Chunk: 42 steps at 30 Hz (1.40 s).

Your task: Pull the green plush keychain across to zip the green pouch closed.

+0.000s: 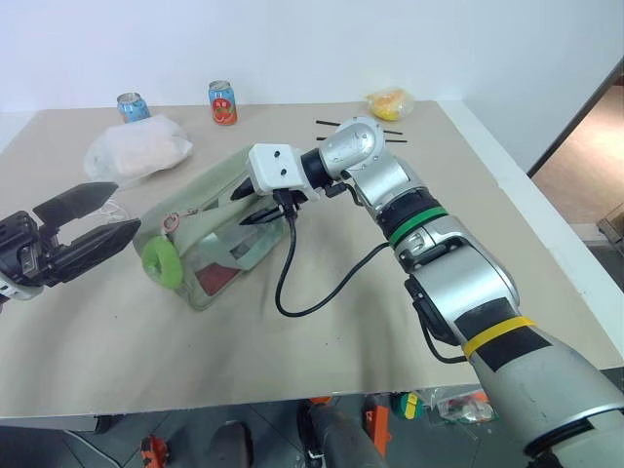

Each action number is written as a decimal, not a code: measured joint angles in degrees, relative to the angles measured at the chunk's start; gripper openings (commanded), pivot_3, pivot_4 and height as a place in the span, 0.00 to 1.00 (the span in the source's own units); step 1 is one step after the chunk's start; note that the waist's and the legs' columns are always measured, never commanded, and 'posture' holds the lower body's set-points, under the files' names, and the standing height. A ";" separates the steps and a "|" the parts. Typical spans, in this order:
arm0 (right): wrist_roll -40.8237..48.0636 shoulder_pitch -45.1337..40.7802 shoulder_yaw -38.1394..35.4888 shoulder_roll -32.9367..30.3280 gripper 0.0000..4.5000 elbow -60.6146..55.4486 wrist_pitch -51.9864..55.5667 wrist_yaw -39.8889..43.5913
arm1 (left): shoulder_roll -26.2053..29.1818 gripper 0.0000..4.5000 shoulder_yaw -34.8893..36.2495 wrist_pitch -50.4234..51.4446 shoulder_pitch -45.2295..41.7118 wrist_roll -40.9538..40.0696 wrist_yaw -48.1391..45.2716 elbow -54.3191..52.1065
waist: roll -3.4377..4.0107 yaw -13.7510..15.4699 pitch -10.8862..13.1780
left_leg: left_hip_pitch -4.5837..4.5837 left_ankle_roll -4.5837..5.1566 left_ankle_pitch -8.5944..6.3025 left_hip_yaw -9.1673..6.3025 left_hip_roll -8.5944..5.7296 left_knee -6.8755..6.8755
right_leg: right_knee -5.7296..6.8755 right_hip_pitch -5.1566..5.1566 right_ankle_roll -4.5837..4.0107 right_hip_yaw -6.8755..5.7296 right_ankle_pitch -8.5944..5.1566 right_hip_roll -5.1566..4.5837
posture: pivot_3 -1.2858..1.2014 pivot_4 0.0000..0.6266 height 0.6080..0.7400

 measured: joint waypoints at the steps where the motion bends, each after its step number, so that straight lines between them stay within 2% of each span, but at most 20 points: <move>1: -0.24 0.00 0.00 -0.08 0.10 0.03 -0.10 0.64 | -0.01 1.00 -0.01 -0.16 0.00 -0.01 0.10 0.00 | 0.00 0.00 0.00 | 0.00 0.00 0.00 -0.01 0.00 0.00 | 0.01 0.00 -0.01 -0.01 -0.01 0.01 | 0.52 0.24 1.00; 3: -0.56 0.01 0.00 -0.28 0.02 0.03 -0.15 1.65 | -0.04 1.00 -0.01 -0.26 0.00 -0.03 0.20 0.01 | 0.00 0.00 0.00 | 0.00 0.00 0.00 -0.03 0.01 0.00 | 0.02 0.00 -0.02 -0.03 -0.01 0.01 | 0.52 0.24 1.00; 8: -1.20 0.22 0.04 -1.79 0.02 -0.37 0.21 3.14 | -0.98 1.00 -0.07 -0.53 -0.01 -0.07 0.88 0.01 | 0.00 0.06 0.00 | 0.00 0.00 0.00 -0.05 -0.02 0.04 | 0.03 0.03 -0.02 -0.05 -0.02 -0.03 | 0.52 0.24 1.00; 12: -3.93 0.22 0.24 -5.47 0.02 -2.60 1.92 -0.95 | -2.21 1.00 -0.10 -1.50 0.77 -0.06 1.23 0.00 | 0.00 0.59 0.00 | -0.03 -0.01 0.01 -0.09 -0.07 0.18 | 0.04 0.12 -0.02 -0.13 -0.02 -0.14 | 0.52 0.24 1.00; 15: -4.10 0.67 -0.09 -7.96 0.02 -8.10 8.91 -0.83 | -4.08 1.00 -0.53 -2.14 1.69 -0.04 1.44 -0.08 | 0.01 0.69 0.00 | -0.10 -0.01 0.01 -0.08 -0.08 0.34 | 0.04 0.13 0.03 -0.12 0.01 -0.17 | 0.52 0.24 1.00; 23: -4.38 6.12 0.22 -16.49 0.02 -34.28 31.00 4.58 | -5.28 1.00 -2.87 -2.69 1.92 0.12 2.34 0.07 | 0.08 1.09 0.05 | -0.22 0.01 -0.01 -0.10 0.01 0.42 | 0.05 -0.01 0.02 -0.19 0.01 -0.02 | 0.52 0.24 1.00; 33: -5.05 5.73 2.57 -19.61 0.02 -45.05 47.53 5.67 | -5.48 1.00 -5.15 -2.84 -0.61 0.48 2.28 1.18 | 0.09 1.10 0.05 | -0.14 0.01 -0.01 -0.11 0.10 0.44 | 0.16 -0.01 -0.08 -0.24 0.01 0.08 | 0.52 0.24 1.00; 42: -6.84 7.35 8.22 -20.28 0.02 -53.98 61.13 4.43 | -5.54 1.00 -5.89 -2.84 -1.39 0.35 2.32 1.59 | 0.09 1.06 0.05 | -0.15 -0.01 -0.02 -0.10 0.10 0.45 | 0.15 -0.03 -0.11 -0.23 -0.01 0.09 | 0.52 0.24 1.00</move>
